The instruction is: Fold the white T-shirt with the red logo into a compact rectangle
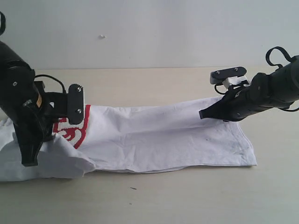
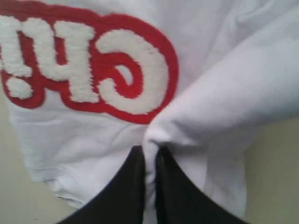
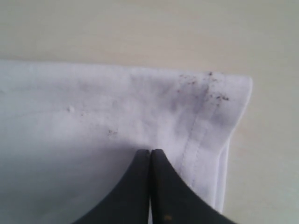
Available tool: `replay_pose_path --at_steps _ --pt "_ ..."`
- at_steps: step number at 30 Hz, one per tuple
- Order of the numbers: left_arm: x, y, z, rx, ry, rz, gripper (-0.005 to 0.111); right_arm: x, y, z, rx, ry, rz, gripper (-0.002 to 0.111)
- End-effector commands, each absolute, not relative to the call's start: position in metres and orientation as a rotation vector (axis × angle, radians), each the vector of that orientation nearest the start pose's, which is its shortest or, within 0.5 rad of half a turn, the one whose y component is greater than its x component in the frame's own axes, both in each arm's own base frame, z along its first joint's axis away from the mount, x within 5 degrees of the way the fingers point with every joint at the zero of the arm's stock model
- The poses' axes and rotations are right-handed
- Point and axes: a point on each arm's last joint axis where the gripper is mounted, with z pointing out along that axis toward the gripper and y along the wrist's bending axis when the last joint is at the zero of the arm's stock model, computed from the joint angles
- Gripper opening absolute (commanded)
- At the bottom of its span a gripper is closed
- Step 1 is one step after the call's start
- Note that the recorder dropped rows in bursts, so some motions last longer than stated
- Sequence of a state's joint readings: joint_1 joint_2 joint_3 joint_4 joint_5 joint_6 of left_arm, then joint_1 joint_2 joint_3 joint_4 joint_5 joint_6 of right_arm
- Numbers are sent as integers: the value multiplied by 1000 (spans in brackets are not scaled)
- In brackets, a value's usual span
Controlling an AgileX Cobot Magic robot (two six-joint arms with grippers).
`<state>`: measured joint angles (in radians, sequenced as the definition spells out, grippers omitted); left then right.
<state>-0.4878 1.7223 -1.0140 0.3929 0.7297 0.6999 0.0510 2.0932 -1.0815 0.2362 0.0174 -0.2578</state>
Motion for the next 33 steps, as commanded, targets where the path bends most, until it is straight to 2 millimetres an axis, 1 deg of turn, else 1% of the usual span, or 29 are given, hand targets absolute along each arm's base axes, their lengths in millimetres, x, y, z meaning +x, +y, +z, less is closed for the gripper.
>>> replay_pose_path --at_steps 1,4,6,10,11,12,13,16,17,18,19,20,22,23,24,25,26,27,28,30,33 --pt "315 -138 196 1932 2083 538 0 397 19 89 -89 2513 18 0" --pt "329 -145 203 1909 2019 567 0 397 19 89 -94 2513 16 0" --pt "339 -151 201 1889 1988 559 0 397 19 89 -94 2513 16 0" --pt "351 -162 182 1872 1953 511 0 397 19 89 -94 2513 16 0" --pt "354 -165 174 1852 1961 484 1 397 19 89 -94 2513 16 0" --pt "355 -166 170 1842 1964 473 4 397 19 89 -94 2513 16 0" --pt "357 -168 166 1823 1967 459 10 397 19 89 -94 2513 16 0" --pt "359 -171 161 1808 1953 443 34 397 19 89 -97 2513 15 0" --pt "360 -172 160 1816 1931 453 49 397 19 89 -99 2512 14 0" --pt "361 -172 160 1823 1908 465 58 397 19 89 -99 2512 14 0" --pt "363 -172 161 1813 1890 478 65 397 19 89 -99 2512 14 0" --pt "365 -173 164 1763 1885 479 68 397 19 89 -99 2512 14 0" --pt "369 -173 171 1661 1883 516 58 397 19 89 -99 2512 14 0" --pt "370 -168 172 1623 1933 560 47 397 19 89 -99 2512 14 0" --pt "370 -164 172 1642 1944 612 40 397 19 89 -99 2512 14 0" --pt "368 -156 171 1674 1987 701 26 397 19 89 -99 2512 14 0" --pt "367 -152 171 1683 2017 744 17 397 19 89 -99 2512 14 0" --pt "366 -143 170 1671 2086 784 0 397 19 89 -99 2512 14 0" --pt "366 -136 167 1648 2151 784 0 397 19 89 -99 2512 14 0" --pt "367 -131 158 1590 2250 713 0 397 19 89 -94 2514 17 0" --pt "366 -132 141 1587 2314 668 0 397 19 89 -95 2516 17 0"
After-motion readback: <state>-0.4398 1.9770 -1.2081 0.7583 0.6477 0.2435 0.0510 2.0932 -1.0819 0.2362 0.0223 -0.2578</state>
